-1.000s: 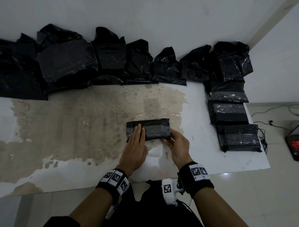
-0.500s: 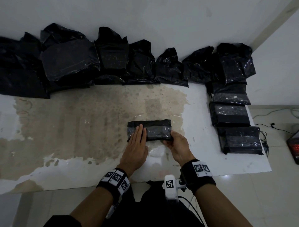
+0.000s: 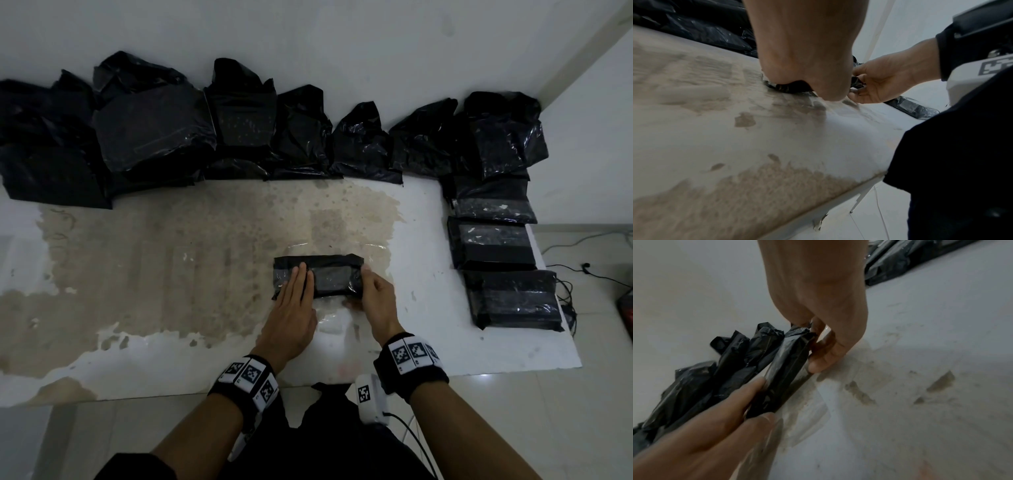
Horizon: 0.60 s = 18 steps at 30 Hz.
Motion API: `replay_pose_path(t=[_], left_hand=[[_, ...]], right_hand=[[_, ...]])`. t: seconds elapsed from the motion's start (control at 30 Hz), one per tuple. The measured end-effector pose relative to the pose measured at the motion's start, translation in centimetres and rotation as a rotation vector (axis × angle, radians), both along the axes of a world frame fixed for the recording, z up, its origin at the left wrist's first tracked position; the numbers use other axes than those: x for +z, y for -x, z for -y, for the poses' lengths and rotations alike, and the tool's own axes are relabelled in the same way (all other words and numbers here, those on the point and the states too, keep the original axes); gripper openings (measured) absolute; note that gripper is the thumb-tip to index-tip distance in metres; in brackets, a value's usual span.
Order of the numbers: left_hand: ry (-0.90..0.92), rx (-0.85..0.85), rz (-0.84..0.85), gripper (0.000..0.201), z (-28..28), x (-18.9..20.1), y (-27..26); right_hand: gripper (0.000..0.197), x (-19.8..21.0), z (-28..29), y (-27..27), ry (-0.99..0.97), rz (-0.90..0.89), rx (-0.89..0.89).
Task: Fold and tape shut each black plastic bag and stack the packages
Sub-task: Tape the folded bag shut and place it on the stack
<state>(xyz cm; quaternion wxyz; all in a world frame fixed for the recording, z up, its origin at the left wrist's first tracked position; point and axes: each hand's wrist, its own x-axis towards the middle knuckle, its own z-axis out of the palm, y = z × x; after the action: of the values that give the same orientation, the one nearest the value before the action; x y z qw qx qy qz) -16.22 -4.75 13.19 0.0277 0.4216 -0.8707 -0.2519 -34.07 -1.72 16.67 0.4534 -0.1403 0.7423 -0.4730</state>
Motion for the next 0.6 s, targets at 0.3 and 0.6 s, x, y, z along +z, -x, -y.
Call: replay_pose_path(t=[0.3, 0.6], left_hand=[[-0.014, -0.019, -0.067, 0.068, 0.1, 0.6, 0.6], [-0.280, 0.402, -0.392, 0.074, 1.0, 1.5, 2.0]], right_hand=[[0.040, 0.3, 0.6, -0.5, 0.069, 0.208, 0.010], [0.033, 1.1, 0.4, -0.3, 0.224, 0.428, -0.080]])
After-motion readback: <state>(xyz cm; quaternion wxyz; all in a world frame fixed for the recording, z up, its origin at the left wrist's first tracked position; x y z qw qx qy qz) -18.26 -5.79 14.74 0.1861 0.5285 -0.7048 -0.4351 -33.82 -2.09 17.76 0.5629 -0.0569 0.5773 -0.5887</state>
